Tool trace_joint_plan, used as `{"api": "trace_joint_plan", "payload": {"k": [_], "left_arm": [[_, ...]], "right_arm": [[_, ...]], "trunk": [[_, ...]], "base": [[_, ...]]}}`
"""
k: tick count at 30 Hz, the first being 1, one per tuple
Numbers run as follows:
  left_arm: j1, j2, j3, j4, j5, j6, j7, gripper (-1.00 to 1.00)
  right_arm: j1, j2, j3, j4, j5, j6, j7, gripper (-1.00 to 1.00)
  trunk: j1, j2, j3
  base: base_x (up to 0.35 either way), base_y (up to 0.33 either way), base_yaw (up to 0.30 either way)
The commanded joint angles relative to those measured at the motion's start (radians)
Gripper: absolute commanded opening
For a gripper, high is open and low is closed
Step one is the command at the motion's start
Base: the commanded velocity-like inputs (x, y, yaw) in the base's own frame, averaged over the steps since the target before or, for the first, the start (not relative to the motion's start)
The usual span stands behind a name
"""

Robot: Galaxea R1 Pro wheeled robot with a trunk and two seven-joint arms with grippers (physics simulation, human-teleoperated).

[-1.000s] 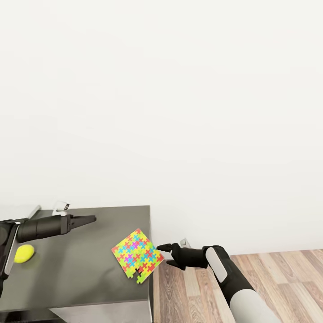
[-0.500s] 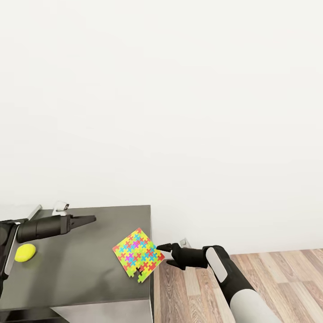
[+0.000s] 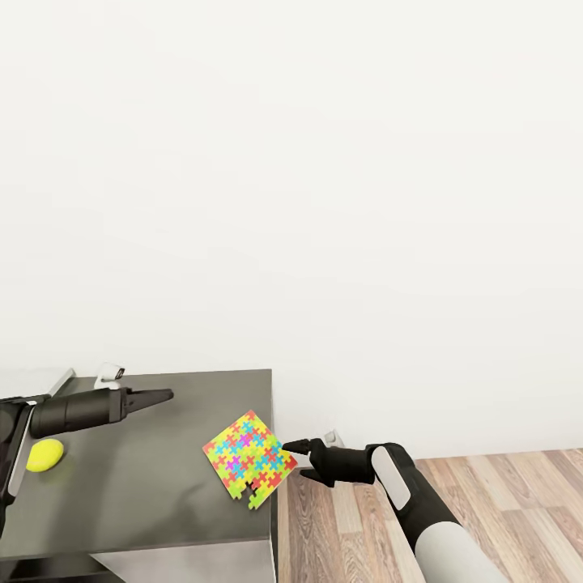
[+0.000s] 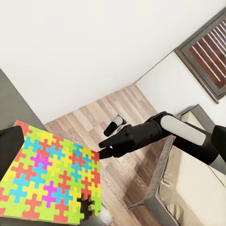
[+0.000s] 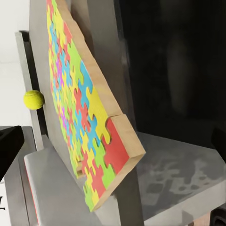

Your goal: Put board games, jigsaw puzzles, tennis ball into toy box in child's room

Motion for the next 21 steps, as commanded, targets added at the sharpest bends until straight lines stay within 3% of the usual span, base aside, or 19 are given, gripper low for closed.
{"api": "trace_joint_plan", "payload": {"k": [1, 21], "left_arm": [[-0.001, 0.0, 0.0, 0.0, -0.004, 0.011, -0.006, 1.0], [-0.001, -0.001, 0.0, 0.0, -0.004, 0.005, -0.006, 1.0]], "right_arm": [[-0.001, 0.001, -0.003, 0.0, 0.005, 0.004, 0.005, 1.0], [-0.001, 0.0, -0.003, 0.0, 0.005, 0.004, 0.005, 1.0]], "trunk": [[0.0, -0.001, -0.001], [0.0, -0.001, -0.001]], "base": [[0.0, 0.0, 0.0], [-0.027, 0.048, 0.0]]}}
